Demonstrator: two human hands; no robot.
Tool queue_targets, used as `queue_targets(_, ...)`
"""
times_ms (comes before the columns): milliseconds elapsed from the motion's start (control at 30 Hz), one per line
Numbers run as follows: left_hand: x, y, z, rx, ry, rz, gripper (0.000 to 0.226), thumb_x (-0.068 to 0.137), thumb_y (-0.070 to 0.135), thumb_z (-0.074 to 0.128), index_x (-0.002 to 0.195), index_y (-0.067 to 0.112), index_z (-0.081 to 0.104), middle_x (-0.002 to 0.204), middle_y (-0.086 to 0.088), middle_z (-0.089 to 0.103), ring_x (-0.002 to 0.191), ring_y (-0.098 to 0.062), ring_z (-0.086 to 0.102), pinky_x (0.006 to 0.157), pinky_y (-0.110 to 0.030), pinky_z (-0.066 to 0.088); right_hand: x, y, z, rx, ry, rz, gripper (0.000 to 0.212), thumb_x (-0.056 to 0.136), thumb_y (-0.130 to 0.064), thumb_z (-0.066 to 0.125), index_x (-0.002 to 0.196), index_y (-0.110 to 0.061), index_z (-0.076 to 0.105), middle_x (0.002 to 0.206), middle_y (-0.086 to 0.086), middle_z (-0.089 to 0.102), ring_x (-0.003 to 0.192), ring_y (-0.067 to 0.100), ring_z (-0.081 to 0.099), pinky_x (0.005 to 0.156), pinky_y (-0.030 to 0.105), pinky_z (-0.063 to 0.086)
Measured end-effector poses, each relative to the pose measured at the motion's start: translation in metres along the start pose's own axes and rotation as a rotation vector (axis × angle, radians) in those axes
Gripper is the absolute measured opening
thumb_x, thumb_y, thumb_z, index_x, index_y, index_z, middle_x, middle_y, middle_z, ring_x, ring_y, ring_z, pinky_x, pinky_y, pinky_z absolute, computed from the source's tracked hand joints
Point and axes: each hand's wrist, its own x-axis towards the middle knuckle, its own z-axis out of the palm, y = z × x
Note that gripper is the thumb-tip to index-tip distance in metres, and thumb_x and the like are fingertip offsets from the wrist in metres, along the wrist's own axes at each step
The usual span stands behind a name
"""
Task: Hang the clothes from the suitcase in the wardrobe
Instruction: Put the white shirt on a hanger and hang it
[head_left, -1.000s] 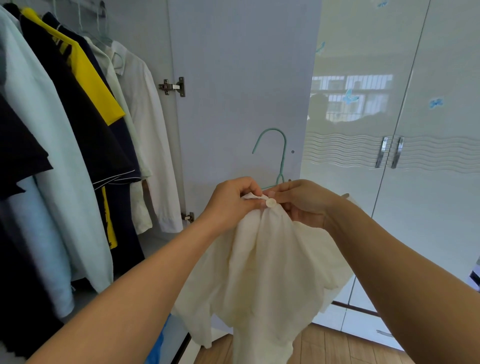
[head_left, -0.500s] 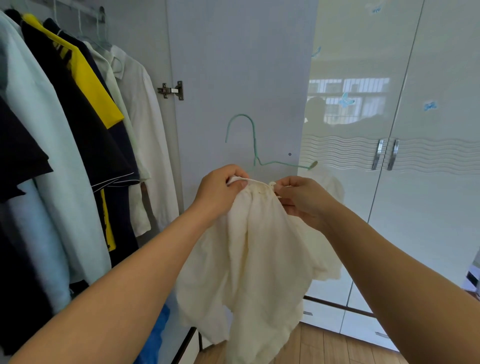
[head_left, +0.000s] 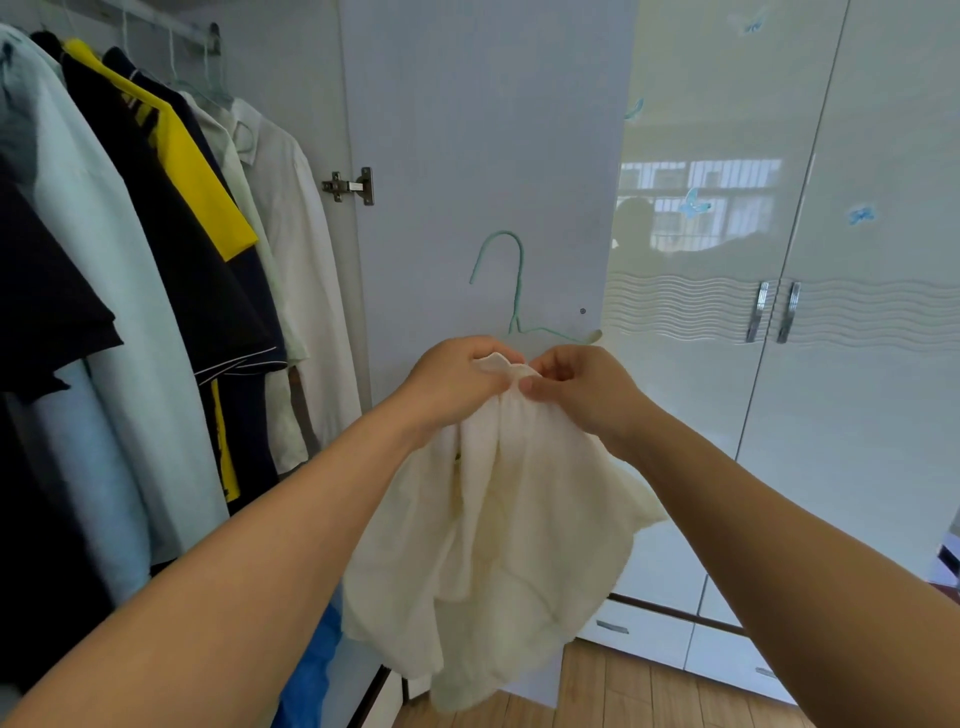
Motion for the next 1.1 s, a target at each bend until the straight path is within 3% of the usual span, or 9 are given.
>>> queue_targets(100,0.000,-0.002,0.000,0.080,0.052,0.011,0.005,0.086,0.019,0.068,0.085,0.023,0.071,0.088,0.002,0.070,0.087,-0.016,0.063,0.076,-0.032,0.048,-0.001,-0.002,-0.001,-0.053,-0.032,-0.016,0.010,0.085,-0.020,0.070,0.088,-0.011,0.071,0.090,0.010,0.072,0.079,0.020,0.064,0.079,0.037,0.055)
queue_targets(233,-0.001,-0.005,-0.003,0.005,-0.006,-0.046,0.009,0.083,0.021,0.074,0.084,0.014,0.069,0.075,0.003,0.060,0.072,-0.010,0.054,0.064,-0.023,0.038,0.000,-0.004,-0.001,-0.173,-0.072,-0.062,0.010,0.086,-0.022,0.069,0.088,-0.012,0.070,0.086,0.006,0.071,0.074,0.016,0.062,0.074,0.033,0.054)
queue_targets(300,-0.002,-0.005,-0.007,-0.027,-0.078,-0.087,0.017,0.079,0.023,0.078,0.085,0.012,0.068,0.076,0.002,0.060,0.074,-0.009,0.055,0.067,-0.021,0.039,-0.001,-0.006,-0.005,-0.209,-0.118,-0.072,0.006,0.086,-0.022,0.069,0.086,-0.016,0.069,0.084,0.002,0.070,0.073,0.014,0.061,0.072,0.029,0.053)
queue_targets(400,-0.003,-0.005,-0.012,-0.040,-0.179,-0.102,0.029,0.074,0.027,0.080,0.092,0.006,0.071,0.087,-0.003,0.065,0.091,-0.015,0.060,0.085,-0.026,0.042,-0.001,-0.007,-0.013,-0.208,-0.189,-0.094,0.005,0.085,-0.019,0.070,0.088,-0.015,0.071,0.085,0.001,0.071,0.076,0.013,0.063,0.075,0.027,0.052)
queue_targets(467,-0.004,-0.004,-0.010,-0.004,-0.205,-0.092,0.032,0.076,0.027,0.079,0.093,0.001,0.070,0.086,-0.005,0.061,0.089,-0.017,0.058,0.082,-0.028,0.040,-0.002,-0.006,-0.016,-0.164,-0.231,-0.097,0.005,0.085,-0.016,0.071,0.089,-0.013,0.071,0.084,0.001,0.071,0.075,0.012,0.063,0.075,0.025,0.051)
queue_targets(667,-0.003,-0.003,0.004,0.286,-0.063,0.001,0.028,0.083,0.030,0.073,0.087,0.003,0.067,0.076,-0.005,0.054,0.068,-0.015,0.046,0.058,-0.028,0.031,-0.003,-0.002,-0.010,-0.117,-0.162,-0.023,0.009,0.084,-0.017,0.070,0.086,-0.008,0.071,0.081,0.006,0.070,0.071,0.015,0.063,0.065,0.023,0.051)
queue_targets(833,-0.005,-0.005,0.016,0.381,0.060,0.079,0.012,0.078,0.023,0.077,0.088,0.017,0.071,0.075,0.012,0.054,0.081,-0.015,0.057,0.067,-0.026,0.043,-0.002,0.002,0.000,0.049,0.019,0.123,0.003,0.081,-0.007,0.070,0.079,-0.007,0.072,0.080,0.010,0.069,0.072,0.022,0.064,0.068,0.033,0.056)
queue_targets(1033,-0.005,-0.008,0.021,0.579,0.187,0.176,0.017,0.092,0.031,0.057,0.100,0.018,0.066,0.102,0.001,0.055,0.093,-0.021,0.057,0.075,-0.033,0.044,-0.006,-0.003,-0.010,0.258,-0.200,0.167,0.019,0.086,-0.004,0.064,0.103,-0.011,0.071,0.099,0.009,0.071,0.090,0.025,0.068,0.070,0.032,0.057)
queue_targets(1100,-0.002,-0.009,0.021,0.560,0.209,0.154,0.016,0.092,0.029,0.057,0.098,0.017,0.065,0.102,0.000,0.055,0.094,-0.022,0.057,0.076,-0.033,0.044,-0.006,-0.005,-0.011,0.244,-0.284,0.183,0.029,0.085,0.001,0.064,0.109,-0.015,0.067,0.101,0.008,0.069,0.094,0.026,0.067,0.072,0.033,0.056)
